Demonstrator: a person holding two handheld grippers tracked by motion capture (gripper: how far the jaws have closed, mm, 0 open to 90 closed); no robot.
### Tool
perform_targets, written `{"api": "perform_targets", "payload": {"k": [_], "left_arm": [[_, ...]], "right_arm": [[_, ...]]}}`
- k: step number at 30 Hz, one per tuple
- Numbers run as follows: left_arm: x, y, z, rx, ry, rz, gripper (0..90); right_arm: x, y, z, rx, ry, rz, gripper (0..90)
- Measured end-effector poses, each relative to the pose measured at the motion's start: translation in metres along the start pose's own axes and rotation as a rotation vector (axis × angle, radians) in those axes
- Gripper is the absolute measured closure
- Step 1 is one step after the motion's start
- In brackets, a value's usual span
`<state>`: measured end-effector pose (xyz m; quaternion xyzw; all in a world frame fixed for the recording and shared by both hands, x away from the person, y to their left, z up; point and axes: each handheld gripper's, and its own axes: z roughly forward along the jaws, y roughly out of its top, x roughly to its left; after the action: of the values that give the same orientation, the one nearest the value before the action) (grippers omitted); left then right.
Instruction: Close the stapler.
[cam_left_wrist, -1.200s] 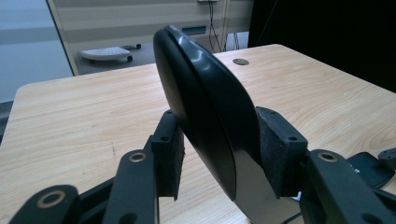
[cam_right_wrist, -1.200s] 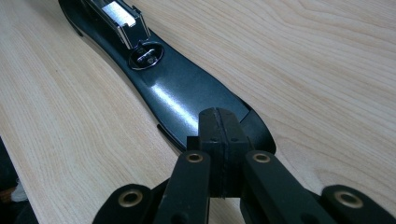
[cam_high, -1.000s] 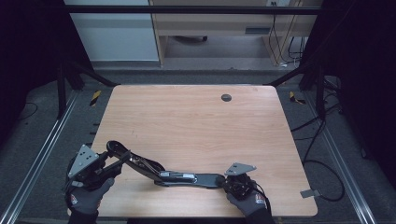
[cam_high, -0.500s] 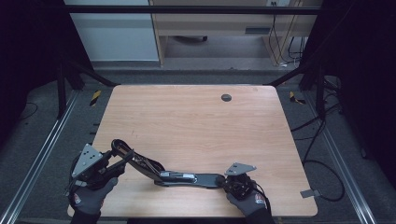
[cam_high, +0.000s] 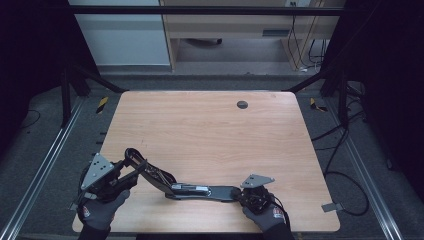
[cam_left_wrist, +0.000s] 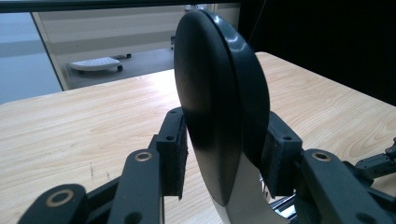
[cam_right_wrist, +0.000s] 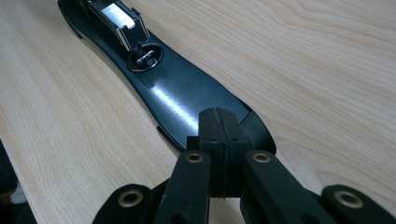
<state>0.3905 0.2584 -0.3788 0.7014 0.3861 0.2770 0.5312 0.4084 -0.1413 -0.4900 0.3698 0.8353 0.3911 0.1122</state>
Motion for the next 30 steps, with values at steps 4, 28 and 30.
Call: {"api": "perform_targets", "payload": {"k": [4,28,30], "left_arm": [[-0.002,0.001,0.001,-0.001,-0.003,0.009,57.2],[-0.016,0.008,0.008,-0.009,-0.016,0.053,58.0],[-0.017,0.008,0.009,-0.006,-0.015,0.055,58.0]], "right_arm": [[0.0,0.0,0.0,0.0,0.001,0.0,90.0],[-0.001,0.0,0.0,-0.003,0.003,0.001,90.0],[-0.001,0.0,0.0,-0.003,0.003,0.002,90.0]]}}
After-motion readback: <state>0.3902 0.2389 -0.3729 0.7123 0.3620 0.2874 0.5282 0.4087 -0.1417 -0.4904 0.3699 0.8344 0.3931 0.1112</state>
